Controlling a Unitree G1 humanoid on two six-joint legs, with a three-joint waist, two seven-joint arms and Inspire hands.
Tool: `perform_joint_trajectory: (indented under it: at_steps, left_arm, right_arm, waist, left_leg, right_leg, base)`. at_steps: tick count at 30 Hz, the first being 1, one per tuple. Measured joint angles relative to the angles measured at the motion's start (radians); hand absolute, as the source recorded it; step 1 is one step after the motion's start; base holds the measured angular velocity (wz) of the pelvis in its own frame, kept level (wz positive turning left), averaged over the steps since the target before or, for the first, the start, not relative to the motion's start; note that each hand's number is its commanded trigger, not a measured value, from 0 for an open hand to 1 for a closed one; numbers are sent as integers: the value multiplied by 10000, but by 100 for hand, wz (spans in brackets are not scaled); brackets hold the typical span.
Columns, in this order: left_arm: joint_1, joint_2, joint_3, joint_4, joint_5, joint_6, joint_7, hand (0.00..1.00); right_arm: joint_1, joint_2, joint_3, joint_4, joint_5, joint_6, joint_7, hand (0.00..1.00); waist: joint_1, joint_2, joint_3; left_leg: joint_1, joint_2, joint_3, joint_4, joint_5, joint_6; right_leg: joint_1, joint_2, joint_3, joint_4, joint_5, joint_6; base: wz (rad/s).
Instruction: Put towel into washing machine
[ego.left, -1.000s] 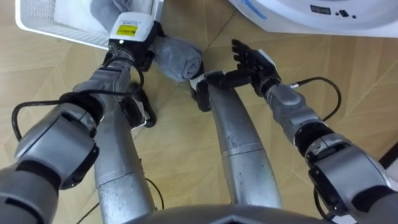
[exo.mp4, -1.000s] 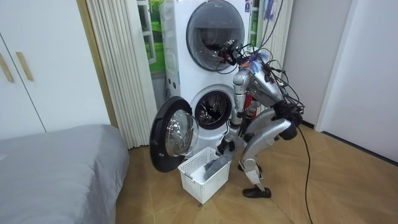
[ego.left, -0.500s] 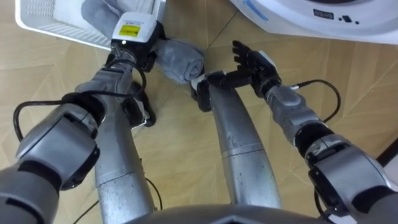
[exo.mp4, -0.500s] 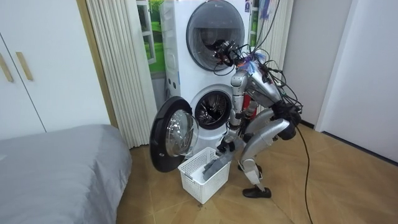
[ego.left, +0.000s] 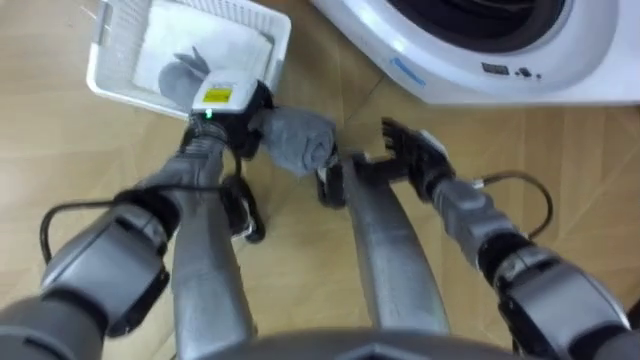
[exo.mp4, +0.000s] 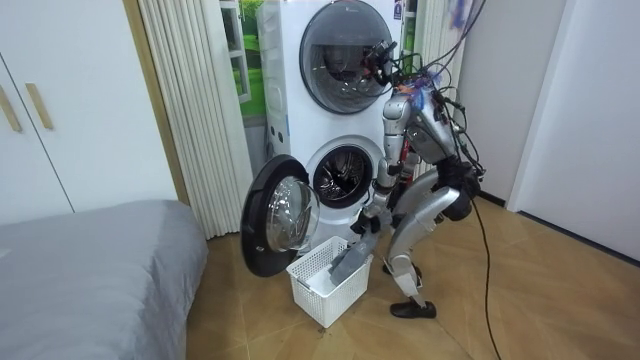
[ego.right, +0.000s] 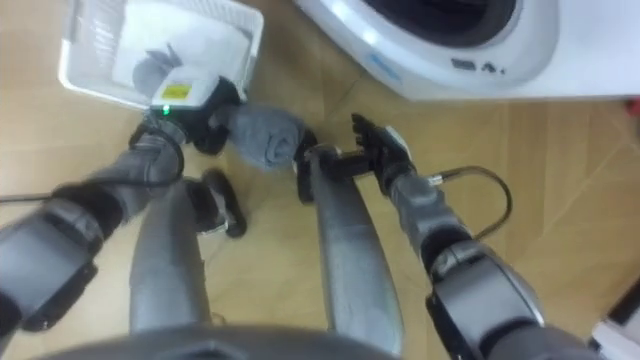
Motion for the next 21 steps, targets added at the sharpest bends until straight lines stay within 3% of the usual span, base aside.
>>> perform_joint_trajectory:
  at_steps: [5,8,11,13,14,16,17,19,21]
  left_arm:
    - [49,43,254,-139,-1133,-130,256,100]
    - [52,21,621,-564,-2532,-174,274,100]
    - [190,-185,785,-1274,-4621,-235,16,100]
    - [507,-420,809,-2050,-6507,-243,-618,100]
    - [603,-475,805,-2274,-6949,-247,-832,100]
    - [939,-653,770,-2898,-8992,-298,-1933,100]
    - [1037,-714,765,-2952,-9488,-302,-2251,100]
    - [1499,-876,717,-3251,-11519,-226,-3435,100]
    - [1728,-1033,567,-3422,-12861,-11,-4305,100]
  right_arm:
    - [-33,-153,5,264,5,-6,36,0]
    - [-147,-259,-23,156,5,-19,132,0]
    - [-240,-247,-64,84,-212,-37,121,0]
    - [-184,-252,-114,-205,-350,-32,123,0]
    - [-170,-259,-119,-255,-385,-31,122,0]
    - [-145,-192,-213,-509,-776,1,126,0]
    - [-109,-166,-215,-601,-881,4,135,0]
    - [-31,52,-346,-752,-1184,65,188,0]
    - [89,107,-402,-903,-1172,89,223,0]
  waist:
    - [350,48,-14]
    - [585,90,-25]
    - [740,97,-28]
    - [920,98,-47]
    - [941,114,-57]
    - [958,117,-78]
    - [973,113,-103]
    - [905,83,-256]
    - [906,74,-356]
  left_leg:
    - [818,-122,39,-607,107,-54]
    - [967,-124,13,-737,143,-61]
    - [1124,-136,30,-911,207,-55]
    - [1373,-174,46,-1050,221,-66]
    - [1396,-206,35,-1088,237,-67]
    - [1493,-316,10,-1331,382,-53]
    - [1509,-326,-6,-1354,396,-61]
    - [1549,-335,-86,-1492,477,-92]
    - [1571,-402,-184,-1654,597,-106]
  right_leg:
    - [775,-206,-344,-416,19,-46]
    - [954,-223,-467,-541,51,-87]
    - [1116,-325,-654,-607,94,-114]
    - [1314,-454,-924,-623,103,-132]
    - [1336,-522,-1028,-629,108,-144]
    - [1461,-687,-1115,-804,138,-193]
    - [1487,-708,-1160,-820,143,-200]
    - [1603,-711,-1294,-1022,180,-262]
    - [1713,-744,-1416,-1215,222,-303]
  base:
    - [5]
    - [1]
    - [4]
    - [4]
    - [11]
    - [14]
    - [9]
    - [9]
    - [16]
